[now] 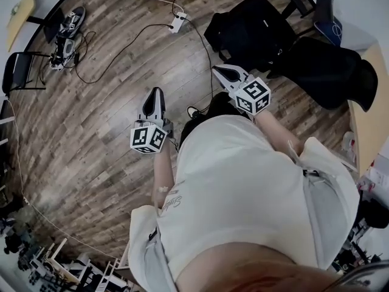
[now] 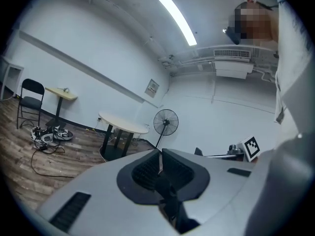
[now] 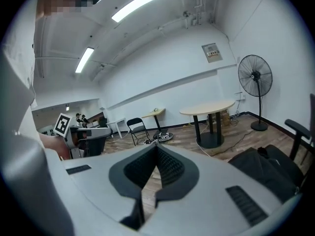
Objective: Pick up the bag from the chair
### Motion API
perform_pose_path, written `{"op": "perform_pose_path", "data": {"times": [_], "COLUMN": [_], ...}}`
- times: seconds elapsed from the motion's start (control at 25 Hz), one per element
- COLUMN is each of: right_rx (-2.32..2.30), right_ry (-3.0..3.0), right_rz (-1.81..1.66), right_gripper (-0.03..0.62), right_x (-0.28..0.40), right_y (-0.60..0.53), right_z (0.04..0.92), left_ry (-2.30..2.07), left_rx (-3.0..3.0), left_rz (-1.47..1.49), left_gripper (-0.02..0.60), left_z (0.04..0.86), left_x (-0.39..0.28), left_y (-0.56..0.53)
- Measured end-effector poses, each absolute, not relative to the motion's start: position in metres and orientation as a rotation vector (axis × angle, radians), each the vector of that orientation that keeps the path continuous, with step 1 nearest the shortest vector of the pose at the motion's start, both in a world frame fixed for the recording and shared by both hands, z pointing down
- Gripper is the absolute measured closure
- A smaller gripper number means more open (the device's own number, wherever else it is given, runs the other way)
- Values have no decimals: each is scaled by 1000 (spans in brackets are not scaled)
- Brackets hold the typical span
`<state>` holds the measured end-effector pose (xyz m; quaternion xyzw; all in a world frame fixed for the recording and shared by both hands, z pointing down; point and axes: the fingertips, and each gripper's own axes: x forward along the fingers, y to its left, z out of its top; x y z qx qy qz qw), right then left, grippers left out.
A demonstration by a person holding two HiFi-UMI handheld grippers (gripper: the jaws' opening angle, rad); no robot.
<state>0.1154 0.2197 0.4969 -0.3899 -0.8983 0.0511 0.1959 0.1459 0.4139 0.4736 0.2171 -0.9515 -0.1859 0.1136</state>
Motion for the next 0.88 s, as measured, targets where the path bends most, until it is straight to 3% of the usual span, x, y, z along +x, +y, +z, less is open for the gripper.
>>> {"op": "perform_pose_path", "data": {"times": [0.52, 0.88], "right_rx": [-923, -696], "right_ry": [-2526, -2622], "right_rz": [223, 319], "right_gripper": [600, 599], "right_x": [38, -48], "right_y": [226, 169], "right_z": [524, 532], "left_ry": [-2671, -2544], "left_rx": [729, 968], "left_rz": [-531, -417], "left_gripper": [551, 551], "left_z": [490, 481], "left_x": [54, -74], "left_y": [429, 370]}}
